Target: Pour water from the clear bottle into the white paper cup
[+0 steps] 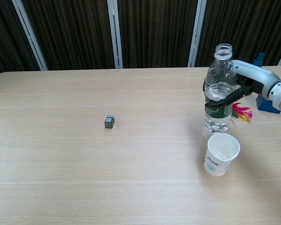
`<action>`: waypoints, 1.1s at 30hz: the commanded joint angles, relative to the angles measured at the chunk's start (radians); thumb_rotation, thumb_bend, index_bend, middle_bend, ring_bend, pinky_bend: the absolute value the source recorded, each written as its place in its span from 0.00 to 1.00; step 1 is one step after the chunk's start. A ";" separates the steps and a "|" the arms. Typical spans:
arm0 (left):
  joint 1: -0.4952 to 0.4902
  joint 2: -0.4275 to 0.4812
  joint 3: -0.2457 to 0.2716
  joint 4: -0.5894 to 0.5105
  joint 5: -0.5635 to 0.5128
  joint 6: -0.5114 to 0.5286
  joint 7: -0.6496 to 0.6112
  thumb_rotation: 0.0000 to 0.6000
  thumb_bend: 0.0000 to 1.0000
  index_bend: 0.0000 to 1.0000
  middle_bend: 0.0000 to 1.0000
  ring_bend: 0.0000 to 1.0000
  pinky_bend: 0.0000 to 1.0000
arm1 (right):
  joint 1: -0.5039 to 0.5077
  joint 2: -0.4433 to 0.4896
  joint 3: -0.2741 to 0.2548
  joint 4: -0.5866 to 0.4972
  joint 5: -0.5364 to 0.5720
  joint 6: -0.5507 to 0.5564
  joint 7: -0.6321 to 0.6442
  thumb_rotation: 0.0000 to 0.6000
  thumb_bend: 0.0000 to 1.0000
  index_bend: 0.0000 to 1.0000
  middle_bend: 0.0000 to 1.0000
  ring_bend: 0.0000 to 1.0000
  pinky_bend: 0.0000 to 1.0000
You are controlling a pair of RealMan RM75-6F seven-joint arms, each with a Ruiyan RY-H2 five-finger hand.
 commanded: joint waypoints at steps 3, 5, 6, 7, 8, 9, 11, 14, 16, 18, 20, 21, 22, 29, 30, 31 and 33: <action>-0.005 -0.012 -0.006 0.006 -0.024 0.002 0.019 1.00 0.00 0.00 0.00 0.00 0.00 | 0.011 -0.070 0.005 0.084 0.010 -0.009 0.085 1.00 0.55 0.52 0.60 0.56 0.58; -0.006 -0.013 -0.006 0.006 -0.029 0.001 0.022 1.00 0.00 0.00 0.00 0.00 0.00 | 0.012 -0.089 0.002 0.117 0.005 -0.002 0.110 1.00 0.55 0.52 0.60 0.56 0.58; -0.007 -0.014 -0.006 0.006 -0.031 0.000 0.023 1.00 0.00 0.00 0.00 0.00 0.00 | 0.013 -0.098 0.000 0.134 0.002 0.001 0.126 1.00 0.55 0.52 0.60 0.56 0.58; -0.008 -0.014 -0.006 0.007 -0.033 -0.001 0.025 1.00 0.00 0.00 0.00 0.00 0.00 | 0.014 -0.104 -0.001 0.144 -0.001 0.003 0.135 1.00 0.55 0.52 0.60 0.56 0.58; -0.008 -0.015 -0.006 0.007 -0.034 -0.002 0.026 1.00 0.00 0.00 0.00 0.00 0.00 | 0.014 -0.109 -0.003 0.154 -0.003 0.006 0.147 1.00 0.55 0.52 0.60 0.56 0.58; -0.009 -0.016 -0.006 0.008 -0.035 -0.002 0.028 1.00 0.00 0.00 0.00 0.00 0.00 | 0.014 -0.117 -0.003 0.165 -0.004 0.007 0.166 1.00 0.55 0.52 0.60 0.56 0.58; -0.010 -0.017 -0.006 0.007 -0.038 -0.004 0.031 1.00 0.00 0.00 0.00 0.00 0.00 | 0.014 -0.131 0.000 0.184 -0.001 0.009 0.194 1.00 0.55 0.52 0.60 0.56 0.58; -0.010 -0.018 -0.005 0.006 -0.039 -0.002 0.033 1.00 0.00 0.00 0.00 0.00 0.00 | 0.016 -0.146 -0.002 0.211 -0.001 0.004 0.221 1.00 0.55 0.52 0.60 0.56 0.58; -0.010 -0.018 -0.005 0.006 -0.040 -0.001 0.033 1.00 0.00 0.00 0.00 0.00 0.00 | 0.017 -0.152 -0.003 0.222 -0.002 0.004 0.233 1.00 0.55 0.52 0.60 0.56 0.58; -0.011 -0.018 -0.005 0.006 -0.042 -0.002 0.035 1.00 0.00 0.00 0.00 0.00 0.00 | 0.016 -0.160 -0.006 0.238 -0.006 0.009 0.255 1.00 0.55 0.52 0.60 0.55 0.58; -0.011 -0.019 -0.004 0.006 -0.042 -0.002 0.036 1.00 0.00 0.00 0.00 0.00 0.00 | 0.015 -0.165 -0.011 0.252 -0.012 0.015 0.272 1.00 0.52 0.52 0.60 0.55 0.58; -0.012 -0.020 -0.004 0.007 -0.042 -0.002 0.038 1.00 0.00 0.00 0.00 0.00 0.00 | 0.014 -0.167 -0.012 0.257 -0.013 0.018 0.279 1.00 0.50 0.52 0.60 0.55 0.58; -0.012 -0.020 -0.004 0.007 -0.042 -0.001 0.040 1.00 0.00 0.00 0.00 0.00 0.00 | 0.014 -0.169 -0.012 0.262 -0.015 0.021 0.286 1.00 0.45 0.51 0.60 0.55 0.58; -0.014 -0.025 -0.003 0.007 -0.044 0.000 0.047 1.00 0.00 0.00 0.00 0.00 0.00 | 0.011 -0.180 -0.023 0.297 -0.025 0.033 0.318 1.00 0.19 0.44 0.54 0.48 0.49; -0.014 -0.025 -0.003 0.007 -0.044 0.000 0.046 1.00 0.00 0.00 0.00 0.00 0.00 | 0.011 -0.181 -0.024 0.299 -0.026 0.032 0.322 1.00 0.18 0.43 0.53 0.47 0.48; -0.014 -0.024 -0.003 0.007 -0.044 0.000 0.046 1.00 0.00 0.00 0.00 0.00 0.00 | 0.010 -0.181 -0.026 0.301 -0.027 0.031 0.329 1.00 0.15 0.42 0.52 0.45 0.46; -0.014 -0.025 -0.002 0.006 -0.044 0.000 0.047 1.00 0.00 0.00 0.00 0.00 0.00 | 0.010 -0.181 -0.029 0.304 -0.028 0.030 0.337 1.00 0.13 0.40 0.49 0.41 0.44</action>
